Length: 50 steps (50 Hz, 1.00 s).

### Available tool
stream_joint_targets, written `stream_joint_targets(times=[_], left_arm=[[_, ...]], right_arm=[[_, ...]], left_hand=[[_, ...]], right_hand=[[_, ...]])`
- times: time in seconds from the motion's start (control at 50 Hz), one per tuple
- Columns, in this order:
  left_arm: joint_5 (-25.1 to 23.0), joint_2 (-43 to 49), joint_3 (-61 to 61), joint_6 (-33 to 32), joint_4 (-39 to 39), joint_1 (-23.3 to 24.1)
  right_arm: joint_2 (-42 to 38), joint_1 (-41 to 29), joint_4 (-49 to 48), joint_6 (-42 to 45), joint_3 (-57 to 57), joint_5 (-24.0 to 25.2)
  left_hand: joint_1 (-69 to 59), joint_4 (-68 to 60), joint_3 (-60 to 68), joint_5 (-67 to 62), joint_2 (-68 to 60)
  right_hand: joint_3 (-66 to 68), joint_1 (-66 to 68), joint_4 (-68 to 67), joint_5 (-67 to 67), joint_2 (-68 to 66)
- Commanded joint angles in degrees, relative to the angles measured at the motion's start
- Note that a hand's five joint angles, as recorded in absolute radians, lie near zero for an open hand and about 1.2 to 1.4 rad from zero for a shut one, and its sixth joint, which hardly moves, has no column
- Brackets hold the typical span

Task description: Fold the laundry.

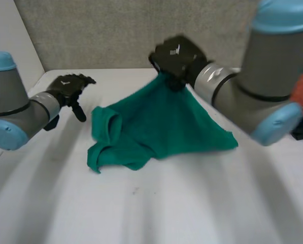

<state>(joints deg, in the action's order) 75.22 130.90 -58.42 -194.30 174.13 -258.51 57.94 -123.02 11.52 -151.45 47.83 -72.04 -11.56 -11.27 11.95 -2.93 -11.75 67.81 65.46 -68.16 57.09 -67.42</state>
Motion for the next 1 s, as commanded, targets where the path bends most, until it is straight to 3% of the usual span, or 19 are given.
stream_joint_targets(times=[0.02, 0.12, 0.2, 0.24, 0.3, 0.36, 0.46, 0.5, 0.56, 0.64, 0.74, 0.9, 0.92, 0.94, 0.98, 1.0], left_arm=[[-2.4, 11.1, 13.1, -2.2, -13.1, 4.2], [-3.3, 14.6, 16.8, -2.0, -17.5, 6.3], [-7.6, 14.3, 17.6, -1.2, -19.2, 7.8], [-8.6, 13.7, 17.7, -0.3, -19.0, 8.0], [-9.3, 12.2, 18.3, 1.7, -18.6, 8.3], [-6.9, 10.7, 19.1, 2.4, -18.3, 7.8], [2.5, 7.9, 20.3, 1.0, -18.0, 4.7], [4.1, 7.0, 20.8, -0.7, -17.8, 3.6], [2.7, 6.5, 21.4, -1.9, -17.9, 3.3], [-3.1, 6.7, 22.4, -2.0, -17.9, 4.0], [-8.8, 9.3, 22.6, 0.7, -19.2, 7.9], [-7.7, 13.7, 22.6, 2.9, -19.4, 12.8], [-7.4, 13.9, 22.6, 3.0, -19.4, 12.9], [-6.6, 14.2, 22.9, 3.3, -19.2, 12.9], [-5.4, 14.3, 23.5, 3.7, -18.9, 12.9], [-3.7, 14.3, 24.9, 4.2, -18.1, 12.3]], right_arm=[[17.2, 0.1, -10.5, -2.6, 13.8, 4.1], [17.7, 0.8, -12.1, -4.6, 14.6, 4.4], [14.8, 1.6, -11.8, -3.9, 14.0, 3.9], [13.3, 1.7, -11.7, -3.2, 13.3, 3.8], [11.1, 1.4, -10.9, -1.9, 11.9, 3.0], [10.7, 1.5, -9.7, -0.9, 10.8, 2.3], [12.3, 1.6, -8.9, -1.6, 10.5, 2.8], [13.9, 1.6, -9.1, -2.7, 10.4, 3.4], [15.8, 1.5, -9.3, -3.9, 10.4, 4.4], [18.6, 1.4, -10.0, -6.8, 10.4, 7.3], [22.1, 1.1, -10.8, -11.9, 10.4, 10.1], [24.3, 2.4, -12.8, -17.4, 10.6, 10.9], [24.2, 2.7, -12.9, -17.4, 10.8, 11.0], [23.9, 3.4, -13.0, -17.4, 11.1, 11.1], [22.9, 4.4, -13.1, -17.1, 11.3, 11.0], [21.3, 5.5, -13.3, -16.7, 11.2, 10.8]], left_hand=[[1.6, 1.3, -1.9, 2.9, 1.7], [1.6, 1.3, -1.9, 2.9, 1.7], [-13.1, -13.4, 12.7, -11.7, -12.9], [-12.3, -12.6, 11.9, -10.9, -12.1], [1.6, 1.3, -1.9, 2.9, 1.7], [1.6, 1.3, -1.9, 2.9, 1.7], [1.6, 1.3, -1.9, 2.9, 1.7], [1.6, 1.3, -1.9, 2.9, 1.7], [1.6, 1.3, -1.9, 2.9, 1.7], [1.6, 1.3, -1.9, 2.9, 1.7], [1.6, 1.3, -1.9, 2.9, 1.7], [1.6, 1.3, -1.9, 2.9, 1.7], [-1.3, -1.6, 0.9, 0.1, -1.1], [-27.2, -27.4, 26.8, -25.8, -27.0], [-59.4, -59.7, 59.0, -58.0, -59.2], [-68.4, -68.6, 68.0, -67.0, -68.2]], right_hand=[[12.2, 14.5, -11.8, 12.9, -12.6], [12.2, 14.5, -11.8, 12.9, -12.6], [12.2, 14.5, -11.8, 12.9, -12.6], [12.2, 14.5, -11.8, 12.9, -12.6], [12.2, 14.5, -11.8, 12.9, -12.6], [12.2, 14.5, -11.8, 12.9, -12.6], [12.2, 14.5, -11.8, 12.9, -12.6], [12.2, 14.5, -11.8, 12.9, -12.6], [12.2, 14.5, -11.8, 12.9, -12.6], [12.2, 14.5, -11.8, 12.9, -12.6], [12.2, 14.5, -11.8, 12.9, -12.6], [12.2, 14.5, -11.8, 12.9, -12.6], [12.2, 14.5, -11.8, 12.9, -12.6], [12.2, 14.5, -11.8, 12.9, -12.6], [12.2, 14.5, -11.8, 12.9, -12.6], [12.2, 14.5, -11.8, 12.9, -12.6]])
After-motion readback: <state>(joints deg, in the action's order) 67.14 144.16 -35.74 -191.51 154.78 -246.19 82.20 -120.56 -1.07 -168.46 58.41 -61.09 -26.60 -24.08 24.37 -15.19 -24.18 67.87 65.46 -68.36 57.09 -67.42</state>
